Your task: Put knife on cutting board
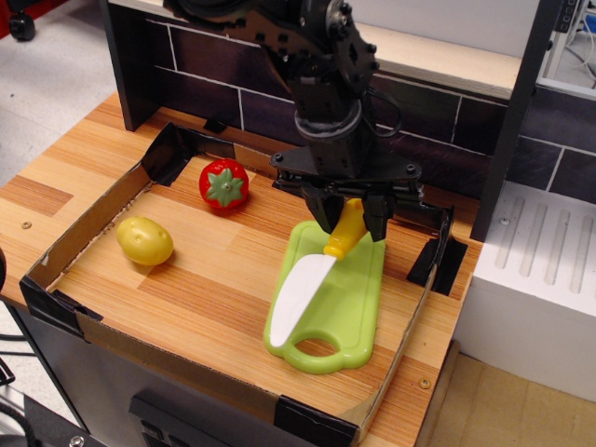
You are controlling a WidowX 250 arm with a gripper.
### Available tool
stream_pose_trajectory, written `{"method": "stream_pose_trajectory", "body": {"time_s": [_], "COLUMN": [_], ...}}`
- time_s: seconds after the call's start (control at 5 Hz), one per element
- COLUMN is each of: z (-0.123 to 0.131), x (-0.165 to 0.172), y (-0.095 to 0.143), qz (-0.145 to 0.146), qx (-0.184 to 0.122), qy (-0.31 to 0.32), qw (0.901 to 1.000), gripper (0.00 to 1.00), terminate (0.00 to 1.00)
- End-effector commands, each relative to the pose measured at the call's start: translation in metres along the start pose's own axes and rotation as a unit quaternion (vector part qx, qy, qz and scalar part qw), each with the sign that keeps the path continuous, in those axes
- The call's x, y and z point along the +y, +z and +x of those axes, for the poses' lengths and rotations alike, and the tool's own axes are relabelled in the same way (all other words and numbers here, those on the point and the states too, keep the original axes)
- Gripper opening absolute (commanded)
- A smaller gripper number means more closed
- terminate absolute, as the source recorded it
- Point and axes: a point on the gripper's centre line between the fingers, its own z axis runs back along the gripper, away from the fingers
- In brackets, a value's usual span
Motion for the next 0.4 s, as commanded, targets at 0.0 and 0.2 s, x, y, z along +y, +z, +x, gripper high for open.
{"method": "stream_pose_trajectory", "body": {"time_s": [0.0, 0.2], "z": [0.0183, 0.0188], "x": [0.0192, 0.0174], "y": [-0.0012, -0.0025], "qz": [0.008, 0.001], "qx": [-0.034, -0.019], "qy": [0.008, -0.001], "qw": [0.9993, 0.9998], "gripper": [1.00, 1.00], "terminate": [0.00, 1.00]}}
